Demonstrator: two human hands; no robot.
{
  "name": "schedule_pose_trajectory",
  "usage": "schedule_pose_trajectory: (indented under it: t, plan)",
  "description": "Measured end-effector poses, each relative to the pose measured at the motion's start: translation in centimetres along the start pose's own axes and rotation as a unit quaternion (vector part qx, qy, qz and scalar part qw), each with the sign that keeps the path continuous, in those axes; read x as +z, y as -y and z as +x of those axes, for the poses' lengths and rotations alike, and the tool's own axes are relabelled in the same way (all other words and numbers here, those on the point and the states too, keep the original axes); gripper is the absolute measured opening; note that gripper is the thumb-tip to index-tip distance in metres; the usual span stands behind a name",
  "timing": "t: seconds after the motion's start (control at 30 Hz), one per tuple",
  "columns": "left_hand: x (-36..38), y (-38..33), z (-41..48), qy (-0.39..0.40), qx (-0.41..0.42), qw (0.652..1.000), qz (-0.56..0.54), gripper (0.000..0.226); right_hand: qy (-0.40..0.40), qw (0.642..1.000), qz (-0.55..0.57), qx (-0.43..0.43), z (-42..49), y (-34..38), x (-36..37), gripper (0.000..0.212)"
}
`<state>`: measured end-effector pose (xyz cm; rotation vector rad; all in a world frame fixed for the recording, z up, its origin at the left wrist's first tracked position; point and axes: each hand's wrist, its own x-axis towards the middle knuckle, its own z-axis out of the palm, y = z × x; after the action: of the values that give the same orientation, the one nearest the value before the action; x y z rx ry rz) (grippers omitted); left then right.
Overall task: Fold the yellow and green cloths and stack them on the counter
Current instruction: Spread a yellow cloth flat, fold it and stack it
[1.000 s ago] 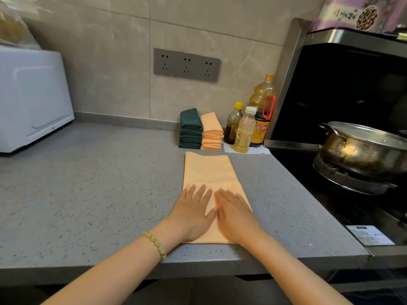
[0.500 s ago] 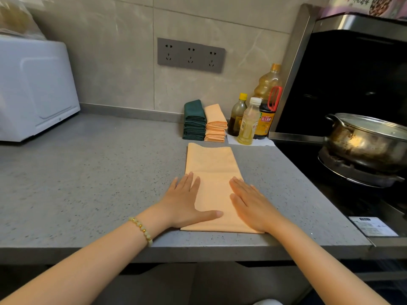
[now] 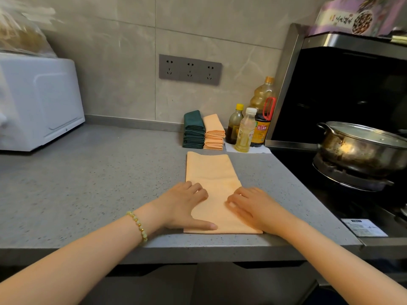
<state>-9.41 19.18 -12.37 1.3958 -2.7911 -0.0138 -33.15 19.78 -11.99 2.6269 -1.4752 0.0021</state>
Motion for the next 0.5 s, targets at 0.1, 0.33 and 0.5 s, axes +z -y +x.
schedule_pose_trajectory:
  t: [0.1,0.33,0.5]
  plan:
    - [-0.5,-0.3,-0.5,0.05,-0.012,0.999,0.015,0.1,0.057,0.997,0.053,0.021,-1.3,0.2,-1.0,0.074]
    - [0.1,-0.1,-1.2,0.098,-0.019,0.994,-0.032,0.087,0.096,0.981,0.163,0.036,-2.9,-0.4,-0.9,0.07]
    - [0.6,1.6,-1.8,0.038,-0.021,0.991,-0.127,0.061,0.044,0.989,0.135,0.044,-2.6,-2.2,0.6,0.058]
